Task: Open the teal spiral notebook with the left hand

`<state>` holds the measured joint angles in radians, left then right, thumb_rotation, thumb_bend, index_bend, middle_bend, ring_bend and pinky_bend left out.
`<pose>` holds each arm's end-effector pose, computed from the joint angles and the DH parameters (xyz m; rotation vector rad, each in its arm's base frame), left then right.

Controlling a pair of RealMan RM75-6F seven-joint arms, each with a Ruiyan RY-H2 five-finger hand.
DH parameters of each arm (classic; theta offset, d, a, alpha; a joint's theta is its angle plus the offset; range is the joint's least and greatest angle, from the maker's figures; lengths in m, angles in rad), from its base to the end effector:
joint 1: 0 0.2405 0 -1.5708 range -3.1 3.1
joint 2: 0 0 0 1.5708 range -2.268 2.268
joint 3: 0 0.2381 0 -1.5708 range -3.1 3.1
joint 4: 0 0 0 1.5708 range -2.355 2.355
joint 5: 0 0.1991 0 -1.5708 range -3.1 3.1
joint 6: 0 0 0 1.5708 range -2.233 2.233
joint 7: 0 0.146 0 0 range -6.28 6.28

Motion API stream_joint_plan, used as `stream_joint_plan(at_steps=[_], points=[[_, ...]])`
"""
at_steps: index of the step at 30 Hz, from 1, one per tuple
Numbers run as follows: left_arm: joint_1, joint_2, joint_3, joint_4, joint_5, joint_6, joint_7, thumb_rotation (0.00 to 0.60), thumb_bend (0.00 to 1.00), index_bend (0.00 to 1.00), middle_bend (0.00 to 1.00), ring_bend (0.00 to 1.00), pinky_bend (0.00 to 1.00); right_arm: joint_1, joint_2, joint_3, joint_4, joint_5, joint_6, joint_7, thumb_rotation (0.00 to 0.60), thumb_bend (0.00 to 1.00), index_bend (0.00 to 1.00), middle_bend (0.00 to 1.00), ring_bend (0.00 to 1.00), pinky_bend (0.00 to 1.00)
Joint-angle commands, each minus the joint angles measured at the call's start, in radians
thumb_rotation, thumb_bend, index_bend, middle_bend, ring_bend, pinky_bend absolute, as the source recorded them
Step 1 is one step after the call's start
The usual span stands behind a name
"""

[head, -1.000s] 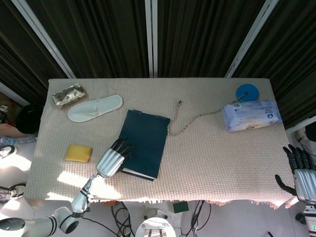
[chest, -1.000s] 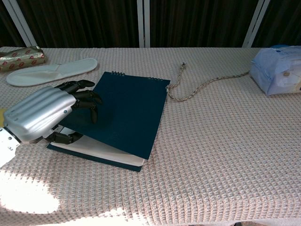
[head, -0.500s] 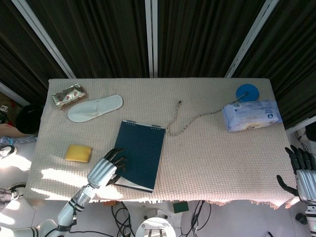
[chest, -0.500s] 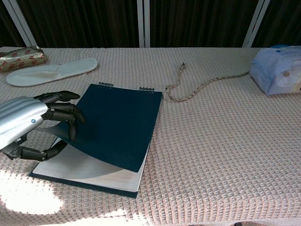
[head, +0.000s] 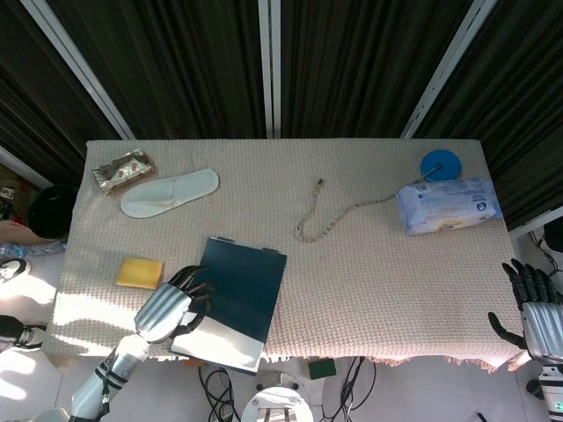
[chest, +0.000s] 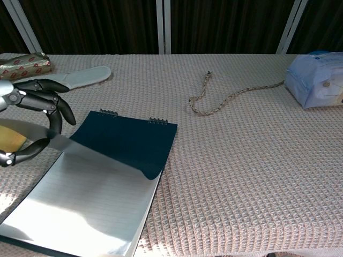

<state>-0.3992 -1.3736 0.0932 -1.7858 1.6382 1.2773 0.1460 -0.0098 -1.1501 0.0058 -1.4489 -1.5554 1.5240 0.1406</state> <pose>-0.1592 0.1942 0.0343 -1.9112 -1.0365 -1.1958 -0.3267 -0.1438 0.1633 1.3701 -0.9510 0.8652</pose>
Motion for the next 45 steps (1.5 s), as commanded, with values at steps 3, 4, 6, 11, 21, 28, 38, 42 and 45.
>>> stream_joint_plan(at_steps=[3,4,6,11,21,28,38,42,45], points=[[-0.153,-0.001,-0.205,-0.072,-0.275,-0.216,0.063,0.6,0.56,0.7,0.33,0.09,0.14,0.001,0.003,0.004,0.001,0.011,-0.007,0.003,0.6,0.31,0.0,0.0,0.0,0.0],[-0.193,-0.007,-0.251,-0.069,-0.354,-0.266,0.079,0.6,0.56,0.7,0.33,0.09,0.14,0.002,0.002,0.004,0.002,0.014,-0.011,0.004,0.6,0.31,0.0,0.0,0.0,0.0],[-0.269,-0.03,-0.334,-0.035,-0.496,-0.333,0.119,0.6,0.56,0.7,0.33,0.09,0.14,0.004,0.0,0.005,0.005,0.019,-0.019,0.004,0.6,0.31,0.0,0.0,0.0,0.0],[-0.451,-0.116,-0.475,0.146,-0.816,-0.425,0.211,0.6,0.56,0.7,0.33,0.1,0.15,0.008,-0.004,0.011,0.012,0.037,-0.035,0.009,0.6,0.31,0.0,0.0,0.0,0.0],[-0.773,-0.312,-0.6,0.758,-1.202,-0.563,0.262,0.6,0.57,0.7,0.33,0.11,0.16,0.022,-0.006,0.033,0.028,0.097,-0.086,0.019,0.6,0.31,0.0,0.0,0.0,0.0],[-0.921,-0.469,-0.62,1.182,-1.212,-0.662,0.246,0.6,0.57,0.69,0.32,0.12,0.16,0.039,-0.017,0.049,0.036,0.136,-0.128,0.017,0.6,0.31,0.0,0.0,0.0,0.0],[-0.912,-0.518,-0.573,1.339,-1.004,-0.734,0.072,0.337,0.29,0.0,0.0,0.03,0.1,0.05,-0.029,0.053,0.051,0.153,-0.157,0.018,0.6,0.31,0.0,0.0,0.0,0.0],[-0.864,-0.471,-0.534,1.245,-0.881,-0.651,0.004,0.257,0.28,0.0,0.0,0.0,0.09,0.048,-0.034,0.05,0.057,0.146,-0.151,0.022,0.6,0.31,0.0,0.0,0.0,0.0],[-0.776,-0.377,-0.481,1.033,-0.74,-0.495,-0.053,0.266,0.28,0.0,0.0,0.0,0.09,0.044,-0.035,0.049,0.06,0.138,-0.139,0.026,0.6,0.31,0.0,0.0,0.0,0.0]])
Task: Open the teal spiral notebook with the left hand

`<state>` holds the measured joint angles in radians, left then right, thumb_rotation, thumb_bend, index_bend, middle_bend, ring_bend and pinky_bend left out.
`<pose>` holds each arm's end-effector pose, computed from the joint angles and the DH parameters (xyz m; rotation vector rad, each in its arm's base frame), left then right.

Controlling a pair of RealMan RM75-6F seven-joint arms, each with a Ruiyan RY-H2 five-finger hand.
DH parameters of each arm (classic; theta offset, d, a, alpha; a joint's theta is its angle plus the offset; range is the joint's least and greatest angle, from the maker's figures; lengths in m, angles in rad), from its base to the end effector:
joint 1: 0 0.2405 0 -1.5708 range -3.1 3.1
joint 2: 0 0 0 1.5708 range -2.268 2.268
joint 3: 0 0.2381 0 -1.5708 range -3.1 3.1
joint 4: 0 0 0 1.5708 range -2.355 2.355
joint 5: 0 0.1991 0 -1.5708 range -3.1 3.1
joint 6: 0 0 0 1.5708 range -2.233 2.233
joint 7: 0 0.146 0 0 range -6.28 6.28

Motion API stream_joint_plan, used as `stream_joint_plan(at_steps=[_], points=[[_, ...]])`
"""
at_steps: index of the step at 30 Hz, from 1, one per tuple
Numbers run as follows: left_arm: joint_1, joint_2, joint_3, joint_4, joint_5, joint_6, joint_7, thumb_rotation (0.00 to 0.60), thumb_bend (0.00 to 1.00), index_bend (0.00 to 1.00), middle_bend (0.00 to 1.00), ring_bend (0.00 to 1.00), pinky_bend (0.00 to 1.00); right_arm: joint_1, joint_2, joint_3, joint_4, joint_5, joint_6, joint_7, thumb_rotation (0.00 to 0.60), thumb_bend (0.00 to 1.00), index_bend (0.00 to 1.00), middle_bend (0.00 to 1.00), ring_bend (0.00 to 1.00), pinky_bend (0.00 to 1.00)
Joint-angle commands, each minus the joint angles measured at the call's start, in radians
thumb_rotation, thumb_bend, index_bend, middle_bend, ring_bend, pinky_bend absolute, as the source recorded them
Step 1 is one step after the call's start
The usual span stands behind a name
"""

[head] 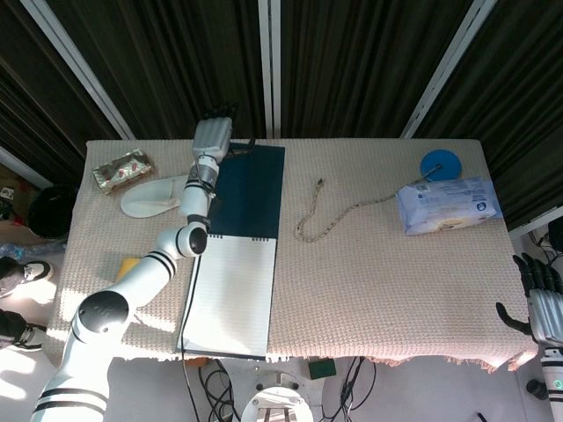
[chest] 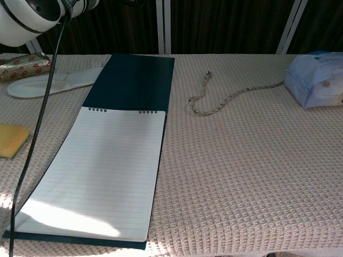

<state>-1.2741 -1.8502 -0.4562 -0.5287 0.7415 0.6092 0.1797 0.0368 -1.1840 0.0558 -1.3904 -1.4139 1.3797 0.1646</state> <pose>-0.0534 0.5102 0.0214 -1.4923 -1.0305 -1.0084 -0.3523 -0.1667 0.1587 1.2858 -1.0413 0.7786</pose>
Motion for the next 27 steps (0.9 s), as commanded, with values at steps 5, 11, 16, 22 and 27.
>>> stream_joint_plan(at_steps=[5,11,16,22,27], points=[[0.353,0.385,0.245,-0.806,0.38,0.488,0.001,0.288,0.28,0.0,0.0,0.0,0.09,-0.014,-0.006,0.001,0.012,-0.022,0.045,0.014,0.6,0.31,0.0,0.0,0.0,0.0],[0.651,0.549,0.484,-1.147,0.608,0.831,0.112,0.316,0.28,0.13,0.09,0.0,0.09,-0.034,-0.028,0.005,0.036,-0.051,0.118,0.022,0.6,0.3,0.0,0.0,0.0,0.0],[0.87,0.54,0.637,-1.115,0.68,0.993,0.088,0.309,0.28,0.16,0.11,0.01,0.09,-0.051,-0.041,0.0,0.052,-0.077,0.165,0.019,0.6,0.3,0.0,0.0,0.0,0.0],[1.032,0.531,0.701,-1.051,0.691,1.061,0.011,0.294,0.28,0.15,0.08,0.01,0.09,-0.052,-0.046,-0.011,0.055,-0.101,0.175,0.008,0.6,0.29,0.0,0.0,0.0,0.0],[1.082,0.513,0.678,-0.997,0.733,1.098,-0.02,0.29,0.28,0.13,0.08,0.01,0.09,-0.051,-0.051,-0.025,0.055,-0.124,0.176,-0.004,0.6,0.29,0.0,0.0,0.0,0.0]])
